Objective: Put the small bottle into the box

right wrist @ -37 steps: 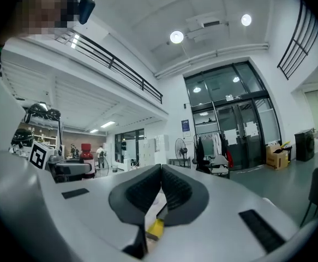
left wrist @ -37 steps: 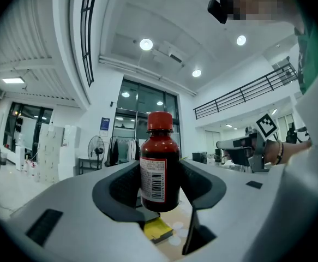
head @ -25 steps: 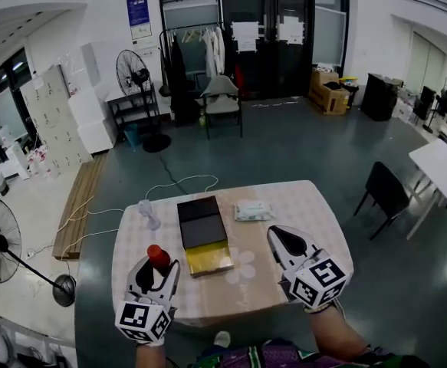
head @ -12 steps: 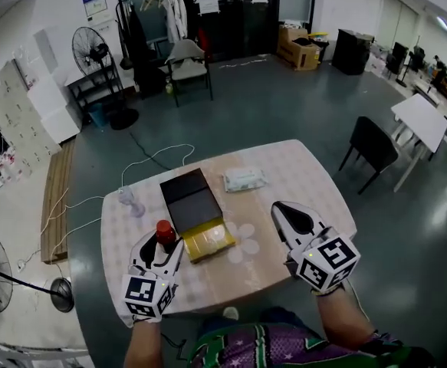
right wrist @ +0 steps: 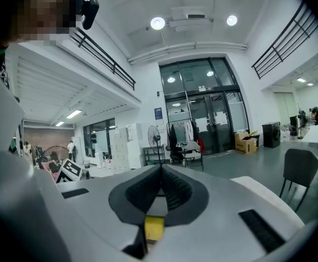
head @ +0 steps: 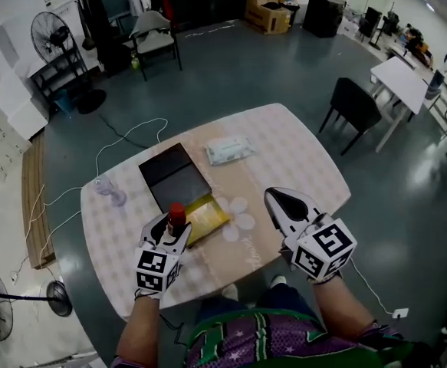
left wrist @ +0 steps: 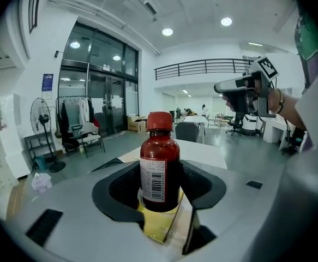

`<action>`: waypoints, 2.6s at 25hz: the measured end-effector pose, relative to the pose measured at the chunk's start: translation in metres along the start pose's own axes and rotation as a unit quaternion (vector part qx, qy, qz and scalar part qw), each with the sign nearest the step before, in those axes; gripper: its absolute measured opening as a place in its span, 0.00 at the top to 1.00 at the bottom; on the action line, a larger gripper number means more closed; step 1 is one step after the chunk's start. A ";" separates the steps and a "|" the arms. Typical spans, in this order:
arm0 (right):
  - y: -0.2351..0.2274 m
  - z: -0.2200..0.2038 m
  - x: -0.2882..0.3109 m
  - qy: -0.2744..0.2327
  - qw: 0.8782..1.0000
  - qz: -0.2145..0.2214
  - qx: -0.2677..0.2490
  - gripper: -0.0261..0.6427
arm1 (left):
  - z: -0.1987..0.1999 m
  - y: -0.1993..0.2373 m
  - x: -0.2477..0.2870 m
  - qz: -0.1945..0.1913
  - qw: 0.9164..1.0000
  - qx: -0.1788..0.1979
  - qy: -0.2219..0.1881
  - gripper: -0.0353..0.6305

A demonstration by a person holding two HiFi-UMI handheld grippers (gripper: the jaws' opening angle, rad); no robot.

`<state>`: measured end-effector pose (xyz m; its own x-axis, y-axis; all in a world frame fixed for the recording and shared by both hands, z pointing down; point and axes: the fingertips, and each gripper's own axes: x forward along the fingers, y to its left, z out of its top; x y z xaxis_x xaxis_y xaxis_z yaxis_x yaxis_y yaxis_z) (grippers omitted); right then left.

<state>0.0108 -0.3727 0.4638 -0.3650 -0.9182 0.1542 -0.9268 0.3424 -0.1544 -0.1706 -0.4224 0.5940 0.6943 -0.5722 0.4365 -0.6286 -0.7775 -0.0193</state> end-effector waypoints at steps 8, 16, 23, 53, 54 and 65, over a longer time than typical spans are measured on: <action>-0.003 -0.023 -0.002 0.028 0.999 -0.021 0.008 0.96 | -0.049 -0.006 0.051 -0.044 0.996 0.025 0.075 0.59; -0.019 -0.028 0.014 0.040 0.999 -0.009 0.013 0.95 | -0.095 -0.001 0.099 -0.049 0.987 0.042 0.147 0.59; -0.046 -0.030 0.033 0.048 0.999 0.002 0.017 0.95 | -0.131 0.007 0.139 -0.054 0.976 0.049 0.206 0.59; -0.095 -0.034 0.041 0.053 0.998 -0.014 0.034 0.95 | -0.211 0.005 0.174 -0.096 0.909 0.040 0.404 0.58; -0.094 -0.033 0.041 0.054 0.998 -0.012 0.032 0.95 | -0.205 0.003 0.175 -0.099 0.913 0.042 0.394 0.58; -0.078 -0.023 0.032 0.046 0.999 -0.008 0.020 0.95 | -0.163 -0.008 0.170 -0.107 0.944 0.059 0.308 0.59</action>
<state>0.0696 -0.4242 0.5036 -0.3582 -0.9005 0.2467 -0.9290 0.3175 -0.1902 -0.1047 -0.4709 0.8148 0.4430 -0.1665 0.8810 -0.4290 -0.9022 0.0453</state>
